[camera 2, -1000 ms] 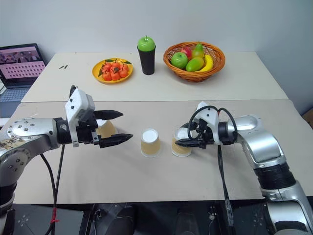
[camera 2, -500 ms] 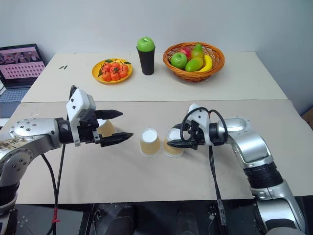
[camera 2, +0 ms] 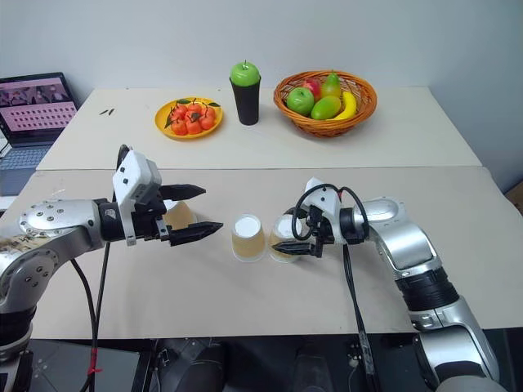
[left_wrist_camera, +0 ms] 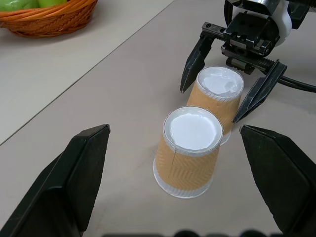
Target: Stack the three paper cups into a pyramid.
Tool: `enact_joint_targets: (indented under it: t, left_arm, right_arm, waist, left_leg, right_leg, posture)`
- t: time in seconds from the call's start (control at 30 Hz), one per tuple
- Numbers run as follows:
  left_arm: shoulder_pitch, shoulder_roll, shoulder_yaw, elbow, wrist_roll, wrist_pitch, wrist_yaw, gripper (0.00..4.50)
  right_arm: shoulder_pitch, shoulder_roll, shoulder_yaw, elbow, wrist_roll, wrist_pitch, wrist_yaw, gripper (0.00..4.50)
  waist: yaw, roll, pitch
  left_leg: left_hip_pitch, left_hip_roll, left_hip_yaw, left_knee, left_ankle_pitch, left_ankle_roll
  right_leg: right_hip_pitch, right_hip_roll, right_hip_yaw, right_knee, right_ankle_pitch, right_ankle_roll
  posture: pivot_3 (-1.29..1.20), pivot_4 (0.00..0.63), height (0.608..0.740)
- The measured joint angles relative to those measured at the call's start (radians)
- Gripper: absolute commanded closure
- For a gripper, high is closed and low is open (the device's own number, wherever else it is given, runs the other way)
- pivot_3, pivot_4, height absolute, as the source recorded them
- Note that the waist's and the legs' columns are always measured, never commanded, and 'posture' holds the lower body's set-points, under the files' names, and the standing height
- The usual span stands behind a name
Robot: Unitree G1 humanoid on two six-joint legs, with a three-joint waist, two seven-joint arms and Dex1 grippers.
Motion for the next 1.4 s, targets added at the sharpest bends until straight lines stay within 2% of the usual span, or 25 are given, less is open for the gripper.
enact_joint_targets:
  t: [0.2,0.53,0.67,0.8,0.93,1.1,1.23,1.4]
  left_arm:
    - [0.008,-0.007,0.0,0.0,0.009,-0.002,-0.002,0.0]
    - [0.01,-0.028,-0.002,0.0,0.022,-0.004,-0.012,0.0]
    - [0.023,-0.028,0.009,0.001,0.025,-0.004,-0.012,0.0]
    - [0.101,0.011,0.107,0.003,0.018,0.006,-0.011,0.0]
    - [0.184,0.01,0.225,0.002,0.02,0.008,0.032,0.0]
    - [0.382,-0.089,0.342,0.008,0.062,-0.054,0.091,0.0]
    - [0.541,-0.118,0.375,0.004,0.115,-0.151,0.07,0.0]
    - [0.614,-0.187,0.378,0.019,0.186,-0.283,0.069,0.0]
  right_arm:
    - [-0.011,-0.018,-0.05,-0.021,0.039,0.022,0.0,0.03]
    - [-0.093,-0.179,-0.261,-0.195,0.324,0.254,0.059,0.03]
    - [-0.097,-0.241,-0.282,-0.201,0.346,0.268,0.062,0.03]
    - [-0.07,-0.305,-0.302,-0.128,0.301,0.235,0.061,0.03]
    - [-0.085,-0.303,-0.302,-0.056,0.265,0.199,0.034,0.03]
    - [-0.155,-0.296,-0.269,0.036,0.235,0.165,0.062,0.03]
    - [-0.161,-0.329,-0.25,0.07,0.226,0.153,0.135,0.03]
    - [-0.145,-0.389,-0.246,0.057,0.246,0.169,0.22,0.03]
  waist:
    - [0.0,0.0,0.0]
    - [0.003,0.0,0.0]
    - [0.002,0.0,0.0]
    - [-0.001,0.0,0.0]
    - [-0.004,0.0,0.0]
    - [-0.003,0.0,0.0]
    - [0.005,0.0,0.0]
    - [0.011,0.0,0.0]
  left_leg:
    - [0.0,0.0,0.0,0.0,0.0,0.0]
    - [0.0,0.0,0.0,0.0,0.0,0.0]
    - [0.0,0.0,0.0,0.0,0.0,0.0]
    - [-0.001,0.0,0.0,0.0,0.0,0.0]
    - [-0.001,0.0,0.001,0.0,0.0,0.0]
    - [-0.001,0.0,0.001,-0.001,0.0,0.0]
    - [-0.002,0.0,0.001,-0.001,0.0,0.0]
    - [-0.001,0.0,0.001,0.0,0.0,0.0]
  right_leg:
    - [0.0,0.0,0.0,0.0,0.0,0.0]
    - [0.0,0.0,0.0,0.0,0.0,0.0]
    - [0.0,0.0,0.0,0.0,0.0,0.0]
    - [-0.002,0.0,0.0,0.0,0.0,0.0]
    - [-0.001,0.0,0.001,0.0,0.0,0.0]
    - [-0.002,0.0,0.001,0.0,0.0,-0.001]
    - [-0.002,0.0,0.001,-0.001,0.003,-0.005]
    - [-0.001,0.0,0.001,-0.001,0.001,-0.001]
  posture:
    - [0.0,0.15,0.739]
    - [0.0,0.15,0.739]
    - [0.0,0.15,0.739]
    - [0.0,0.15,0.739]
    - [0.0,0.15,0.739]
    - [0.0,0.15,0.739]
    - [0.0,0.15,0.739]
    - [0.0,0.15,0.739]
